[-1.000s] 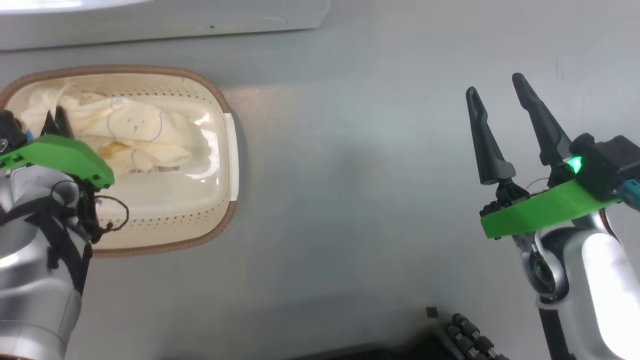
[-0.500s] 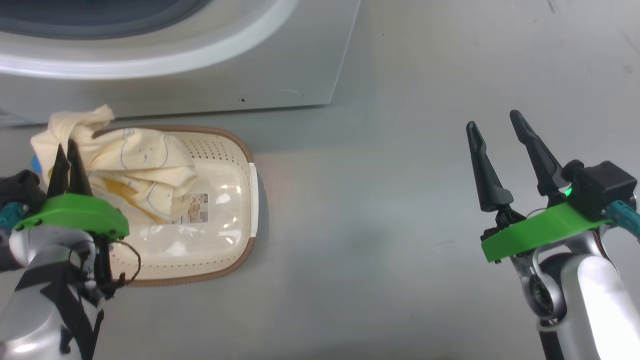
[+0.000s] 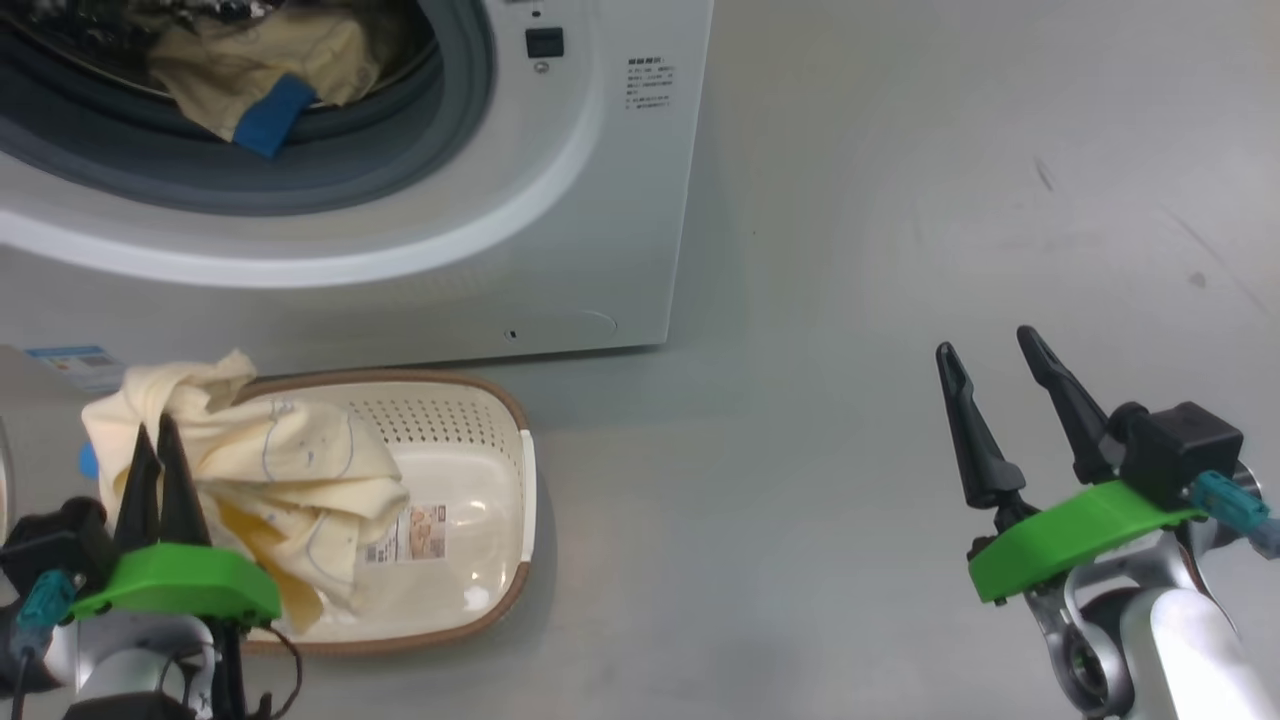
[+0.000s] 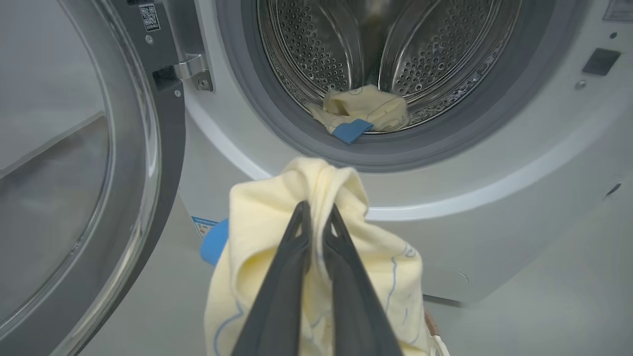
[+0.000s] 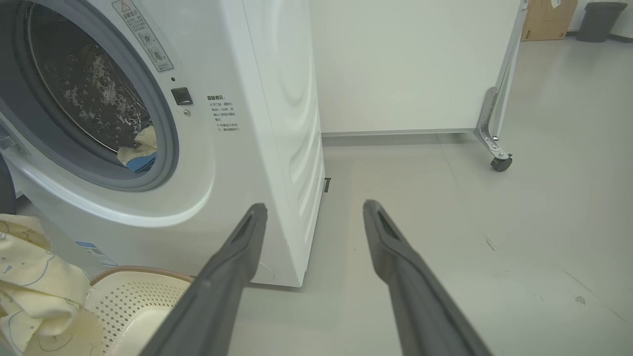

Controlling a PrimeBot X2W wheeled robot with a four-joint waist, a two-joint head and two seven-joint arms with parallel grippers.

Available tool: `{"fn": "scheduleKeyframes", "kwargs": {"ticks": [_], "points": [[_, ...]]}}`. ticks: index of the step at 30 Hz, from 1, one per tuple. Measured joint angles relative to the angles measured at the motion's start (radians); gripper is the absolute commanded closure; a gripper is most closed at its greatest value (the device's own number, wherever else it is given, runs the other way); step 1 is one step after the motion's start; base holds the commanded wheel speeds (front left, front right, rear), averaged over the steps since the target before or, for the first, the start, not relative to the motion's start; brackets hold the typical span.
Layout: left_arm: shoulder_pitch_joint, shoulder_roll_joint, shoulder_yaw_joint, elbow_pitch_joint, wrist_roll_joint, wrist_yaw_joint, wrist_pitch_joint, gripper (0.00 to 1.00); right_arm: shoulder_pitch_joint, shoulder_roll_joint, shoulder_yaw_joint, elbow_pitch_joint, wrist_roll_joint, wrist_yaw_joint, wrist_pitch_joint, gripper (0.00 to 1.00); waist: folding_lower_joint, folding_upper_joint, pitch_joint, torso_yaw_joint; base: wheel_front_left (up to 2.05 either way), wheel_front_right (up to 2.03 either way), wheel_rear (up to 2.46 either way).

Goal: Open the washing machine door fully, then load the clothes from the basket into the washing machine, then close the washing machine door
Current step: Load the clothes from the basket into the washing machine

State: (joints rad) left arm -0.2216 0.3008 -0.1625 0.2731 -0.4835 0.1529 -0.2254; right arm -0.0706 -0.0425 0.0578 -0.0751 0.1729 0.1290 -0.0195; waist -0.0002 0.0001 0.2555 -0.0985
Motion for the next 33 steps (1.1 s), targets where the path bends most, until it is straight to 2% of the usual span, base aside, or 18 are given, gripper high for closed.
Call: {"fn": "scheduleKeyframes", "kwargs": {"ticks": [9, 16, 33], "points": [[0.145, 0.012, -0.022, -0.178, 0.01, 0.06, 0.071, 1.0, 0.059, 0.0, -0.001, -0.011, -0.007, 0.0, 0.026, 0.0, 0.0, 0.0, -0.107, 0.023, 0.0, 0.0, 0.0], [0.213, 0.013, -0.038, -0.245, 0.01, 0.078, 0.103, 1.0, 0.101, 0.0, -0.01, -0.022, -0.007, 0.0, 0.03, 0.0, 0.0, 0.0, -0.156, 0.036, 0.0, 0.0, 0.0], [0.241, 0.023, -0.047, -0.284, 0.01, 0.086, 0.123, 1.0, 0.127, 0.0, -0.015, -0.027, -0.004, 0.0, 0.037, 0.0, 0.0002, -0.0001, -0.172, 0.037, 0.0, 0.0, 0.0]]}}
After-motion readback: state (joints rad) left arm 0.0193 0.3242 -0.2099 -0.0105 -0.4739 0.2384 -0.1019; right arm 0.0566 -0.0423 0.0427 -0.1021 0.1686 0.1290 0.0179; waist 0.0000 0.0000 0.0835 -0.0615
